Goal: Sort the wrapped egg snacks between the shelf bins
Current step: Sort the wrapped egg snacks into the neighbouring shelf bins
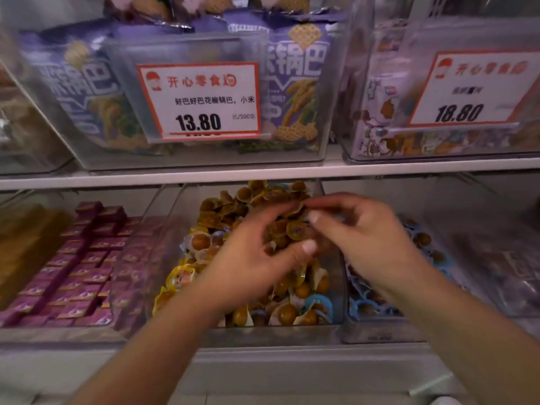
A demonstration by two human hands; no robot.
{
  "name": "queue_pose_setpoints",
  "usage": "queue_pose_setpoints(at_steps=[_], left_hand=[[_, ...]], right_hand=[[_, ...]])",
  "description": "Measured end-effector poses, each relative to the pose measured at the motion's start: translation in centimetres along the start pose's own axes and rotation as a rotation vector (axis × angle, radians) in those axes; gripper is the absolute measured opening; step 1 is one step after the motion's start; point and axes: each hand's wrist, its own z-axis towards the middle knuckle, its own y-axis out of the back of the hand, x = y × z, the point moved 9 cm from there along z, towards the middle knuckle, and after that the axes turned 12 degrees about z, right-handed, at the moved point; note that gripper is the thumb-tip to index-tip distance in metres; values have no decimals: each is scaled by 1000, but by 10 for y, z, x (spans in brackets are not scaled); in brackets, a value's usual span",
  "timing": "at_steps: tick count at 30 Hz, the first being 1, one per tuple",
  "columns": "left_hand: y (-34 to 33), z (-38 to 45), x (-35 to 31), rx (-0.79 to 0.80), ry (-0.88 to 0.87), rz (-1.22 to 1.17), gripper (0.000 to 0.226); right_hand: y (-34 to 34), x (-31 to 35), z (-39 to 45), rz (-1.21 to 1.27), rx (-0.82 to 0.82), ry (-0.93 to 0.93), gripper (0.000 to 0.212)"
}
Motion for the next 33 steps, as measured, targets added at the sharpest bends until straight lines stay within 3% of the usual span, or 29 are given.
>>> queue_pose_setpoints(at_steps=[2, 3, 5, 8, 12, 16, 19, 23, 26, 27, 28, 30, 33], left_hand=[[5, 26, 26, 32, 50, 68, 35], [10, 42, 36, -29, 63, 253, 32], [-3, 74, 40, -17, 17, 604, 45], [-54, 108, 40, 215, -102, 764, 59], [-56, 108, 51, 234, -141, 806, 52], [-18, 62, 59, 288, -205, 829, 60], [11, 34, 64, 326, -176, 758, 45], [33, 40, 74, 401, 29, 568, 51], [45, 62, 88, 143, 244, 153, 47], [44, 71, 90, 50, 244, 181, 46], [36, 80, 90, 49, 207, 361, 42], [7, 93, 93, 208, 185, 620, 39], [-17, 102, 103, 400, 234, 666, 41]], right_hand=[[32, 18, 6, -257, -137, 185, 18], [40, 17, 8, -297, -154, 201, 18], [42, 1, 11, -347, -129, 170, 15], [34, -15, 10, -421, -123, 237, 15], [35, -24, 20, -348, -153, 230, 15], [33, -27, 24, -320, -131, 235, 19], [32, -27, 22, -306, -104, 241, 21], [33, -26, 19, -325, -85, 248, 20], [32, -26, 18, -320, -84, 253, 19], [32, -27, 18, -320, -83, 254, 20], [31, -27, 19, -319, -84, 253, 20], [31, -28, 20, -312, -91, 251, 20], [31, -28, 22, -310, -97, 251, 21]])
